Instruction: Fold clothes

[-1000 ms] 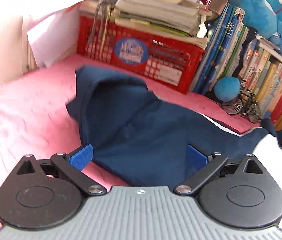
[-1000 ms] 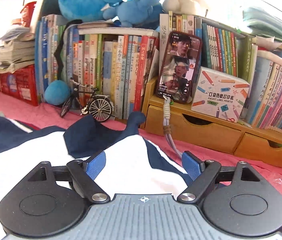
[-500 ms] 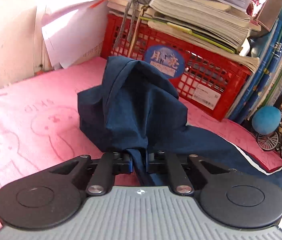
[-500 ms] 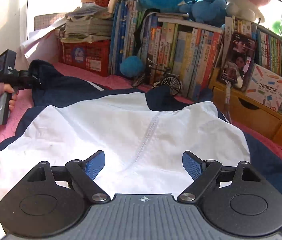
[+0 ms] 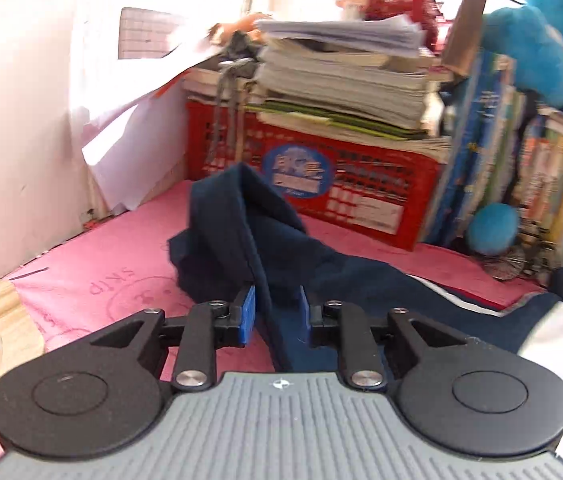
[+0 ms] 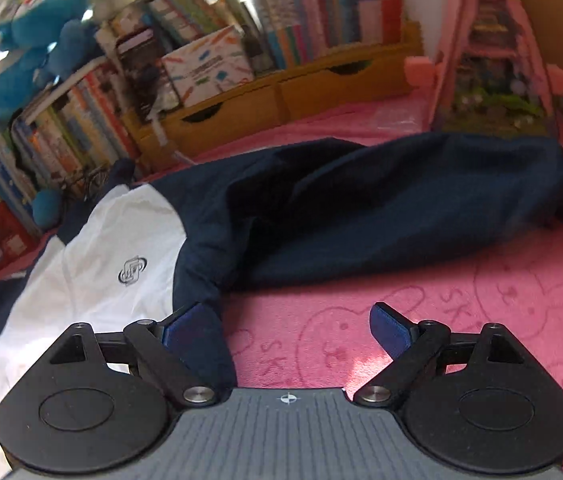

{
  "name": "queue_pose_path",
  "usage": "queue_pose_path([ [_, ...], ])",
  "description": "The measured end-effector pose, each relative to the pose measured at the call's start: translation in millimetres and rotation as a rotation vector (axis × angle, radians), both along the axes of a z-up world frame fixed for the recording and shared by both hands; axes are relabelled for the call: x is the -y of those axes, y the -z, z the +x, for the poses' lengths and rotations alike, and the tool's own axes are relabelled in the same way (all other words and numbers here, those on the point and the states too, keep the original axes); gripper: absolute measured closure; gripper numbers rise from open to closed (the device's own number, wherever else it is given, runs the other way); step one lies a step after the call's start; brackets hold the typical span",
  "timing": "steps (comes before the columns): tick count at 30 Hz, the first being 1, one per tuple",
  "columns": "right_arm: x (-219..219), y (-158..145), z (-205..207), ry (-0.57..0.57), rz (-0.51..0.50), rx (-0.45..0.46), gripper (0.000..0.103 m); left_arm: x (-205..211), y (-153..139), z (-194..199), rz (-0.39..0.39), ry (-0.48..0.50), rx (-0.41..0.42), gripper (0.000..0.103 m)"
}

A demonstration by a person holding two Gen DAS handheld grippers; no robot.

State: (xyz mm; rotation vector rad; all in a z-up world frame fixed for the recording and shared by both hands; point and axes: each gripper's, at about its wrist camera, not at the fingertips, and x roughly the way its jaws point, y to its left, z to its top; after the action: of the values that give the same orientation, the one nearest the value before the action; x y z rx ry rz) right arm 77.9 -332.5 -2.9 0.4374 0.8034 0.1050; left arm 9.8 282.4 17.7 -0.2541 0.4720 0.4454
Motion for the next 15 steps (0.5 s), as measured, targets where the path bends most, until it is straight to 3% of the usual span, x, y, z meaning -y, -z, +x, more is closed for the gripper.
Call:
queue_pose_path([
  [3, 43.2, 17.5, -2.8, 0.141, 0.161, 0.010, 0.012, 48.9, -6.2, -12.0, -0.039, 0.201, 0.007, 0.078],
  [5, 62.3, 30.2, 0.9, 0.225, 0.216, 0.019, 0.012, 77.7, -2.9, -15.7, -0.088, 0.309, 0.002, 0.076],
  [10, 97.4, 52.0, 20.8, 0.380, 0.301, 0.039, 0.010, 135.8, 25.9, -12.0, -0.114, 0.419, -0.087, 0.075],
  [13, 113.3, 47.4, 41.3, 0.402, 0.275, 0.054, 0.003, 147.6, 43.0, -10.9, -0.057, 0.391, -0.156, 0.075],
  [15, 123.9, 44.3, 55.0, 0.417, 0.258, 0.065, 0.007, 151.7, 51.5, -12.6, -0.011, 0.369, -0.173, 0.075],
])
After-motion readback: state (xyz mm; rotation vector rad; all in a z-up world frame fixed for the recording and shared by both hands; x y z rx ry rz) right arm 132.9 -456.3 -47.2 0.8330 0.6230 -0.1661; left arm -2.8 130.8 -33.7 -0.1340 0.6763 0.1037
